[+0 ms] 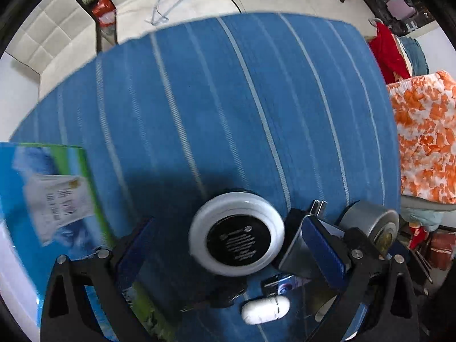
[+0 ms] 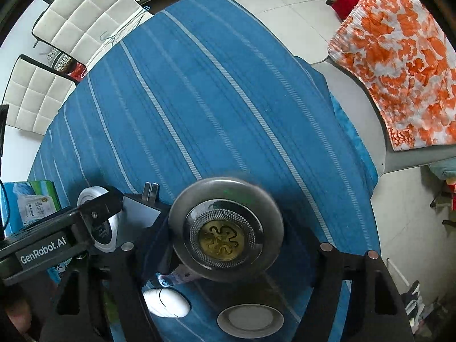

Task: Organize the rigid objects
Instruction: 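Grasp the black-lidded jar with the left tool while the right tool grasps the silver tin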

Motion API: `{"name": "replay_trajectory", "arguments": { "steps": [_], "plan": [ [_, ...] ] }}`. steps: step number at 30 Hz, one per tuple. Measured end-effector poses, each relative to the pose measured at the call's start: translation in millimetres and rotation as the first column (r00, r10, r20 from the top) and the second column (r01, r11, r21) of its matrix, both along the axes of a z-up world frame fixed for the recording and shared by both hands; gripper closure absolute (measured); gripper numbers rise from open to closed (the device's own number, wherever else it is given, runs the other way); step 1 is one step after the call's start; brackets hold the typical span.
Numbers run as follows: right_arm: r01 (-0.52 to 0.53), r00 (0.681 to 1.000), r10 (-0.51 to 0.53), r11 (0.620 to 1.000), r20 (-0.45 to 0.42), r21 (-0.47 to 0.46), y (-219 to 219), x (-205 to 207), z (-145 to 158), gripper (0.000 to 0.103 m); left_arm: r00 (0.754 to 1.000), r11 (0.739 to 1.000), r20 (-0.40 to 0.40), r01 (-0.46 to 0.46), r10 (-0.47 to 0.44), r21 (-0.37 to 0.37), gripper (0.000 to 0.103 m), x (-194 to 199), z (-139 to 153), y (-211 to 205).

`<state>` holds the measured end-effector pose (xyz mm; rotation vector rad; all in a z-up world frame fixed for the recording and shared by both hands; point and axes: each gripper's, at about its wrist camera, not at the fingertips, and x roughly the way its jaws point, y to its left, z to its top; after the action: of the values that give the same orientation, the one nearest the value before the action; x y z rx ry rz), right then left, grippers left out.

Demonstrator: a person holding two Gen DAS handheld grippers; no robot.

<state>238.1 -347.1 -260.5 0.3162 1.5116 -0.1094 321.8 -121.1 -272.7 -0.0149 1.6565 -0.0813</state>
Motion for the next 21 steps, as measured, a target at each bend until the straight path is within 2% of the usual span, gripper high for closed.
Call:
{"name": "replay_trajectory", "arguments": {
  "steps": [6,9,11,14,18,21],
  "plan": [
    [-0.011,1.0,0.011,1.0,-0.004,0.006,1.1,-1.8,1.5,0.026,0.999,1.0,-0.032,-0.027,0.027,-0.009,0.0,-4.3,-14.4,3.8],
    [-0.023,1.0,0.023,1.0,0.0,-0.016,3.5,-1.5,2.3,0.026,0.999,0.999,-0.038,0.034,-0.033,0.033,0.002,-15.3,-22.4,-0.6],
    [-0.012,1.0,0.012,1.0,-0.002,-0.016,2.6,0.1,1.4,0.026,0.999,0.999,-0.027,0.03,-0.029,0.03,0.002,-20.5,-23.7,0.1],
    [0.005,1.0,-0.005,1.0,-0.028,-0.002,0.1,4.7,-6.2,0.026,1.0,1.0,-0.01,0.011,-0.011,0.011,0.014,-25.5,-22.7,0.7],
    [-0.008,0.999,0.006,1.0,-0.051,-0.029,4.4,6.3,-17.1,0.027,0.998,0.996,0.026,0.06,-0.062,0.065,0.028,-31.3,-18.9,-10.2],
    [-0.011,0.999,0.008,0.998,-0.051,-0.058,8.6,5.2,-16.0,0.028,0.998,0.997,0.042,0.054,-0.057,0.063,0.03,-31.1,-16.9,-15.8]
  ]
}}
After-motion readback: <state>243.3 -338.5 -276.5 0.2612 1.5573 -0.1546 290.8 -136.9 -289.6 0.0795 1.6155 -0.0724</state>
